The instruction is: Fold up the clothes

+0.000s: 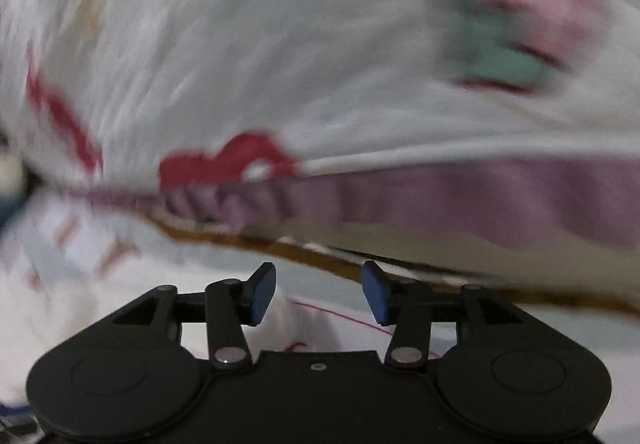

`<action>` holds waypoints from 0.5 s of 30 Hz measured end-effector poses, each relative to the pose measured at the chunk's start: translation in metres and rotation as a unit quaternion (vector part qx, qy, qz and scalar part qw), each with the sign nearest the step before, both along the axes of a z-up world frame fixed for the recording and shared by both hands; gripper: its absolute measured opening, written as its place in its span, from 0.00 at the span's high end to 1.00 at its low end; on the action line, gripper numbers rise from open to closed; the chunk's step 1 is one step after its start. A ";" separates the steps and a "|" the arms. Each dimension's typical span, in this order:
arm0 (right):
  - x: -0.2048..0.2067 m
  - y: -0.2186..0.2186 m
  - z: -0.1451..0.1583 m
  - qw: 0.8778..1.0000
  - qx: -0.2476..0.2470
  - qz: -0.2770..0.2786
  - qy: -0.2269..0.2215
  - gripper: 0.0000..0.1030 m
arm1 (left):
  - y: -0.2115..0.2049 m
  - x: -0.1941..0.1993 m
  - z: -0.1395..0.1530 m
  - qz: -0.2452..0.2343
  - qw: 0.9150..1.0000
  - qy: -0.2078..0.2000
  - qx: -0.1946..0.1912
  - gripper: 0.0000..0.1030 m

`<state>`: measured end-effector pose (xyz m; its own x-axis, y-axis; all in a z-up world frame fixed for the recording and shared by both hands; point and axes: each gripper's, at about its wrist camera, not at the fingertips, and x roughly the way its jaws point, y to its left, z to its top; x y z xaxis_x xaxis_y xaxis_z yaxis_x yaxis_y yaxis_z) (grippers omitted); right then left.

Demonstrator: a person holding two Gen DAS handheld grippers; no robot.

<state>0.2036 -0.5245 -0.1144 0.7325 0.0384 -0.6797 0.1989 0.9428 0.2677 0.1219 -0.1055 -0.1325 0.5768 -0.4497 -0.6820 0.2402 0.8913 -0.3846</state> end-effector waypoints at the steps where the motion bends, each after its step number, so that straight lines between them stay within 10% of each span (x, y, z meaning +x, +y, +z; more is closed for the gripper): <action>1: -0.013 -0.009 0.004 1.000 0.012 0.000 -0.003 0.49 | 0.002 0.001 0.001 0.004 1.000 0.000 -0.001 0.48; 3: -0.041 -0.026 0.012 1.000 0.028 0.003 -0.008 0.49 | 0.007 0.003 0.002 0.015 1.000 -0.001 -0.001 0.48; 10: -0.181 -0.033 0.023 0.979 -0.184 0.086 -0.011 0.49 | 0.012 0.008 0.005 0.014 1.000 -0.001 -0.016 0.48; 15: -0.202 -0.052 0.008 0.986 -0.148 0.071 0.033 0.49 | -0.013 0.002 0.007 -0.024 1.000 -0.006 0.017 0.48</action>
<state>0.0016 -0.5770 -0.1065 0.6882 -0.0696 -0.7222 0.0666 0.9972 -0.0327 0.1243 -0.1181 -0.1257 0.5631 -0.4536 -0.6908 0.2864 0.8912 -0.3518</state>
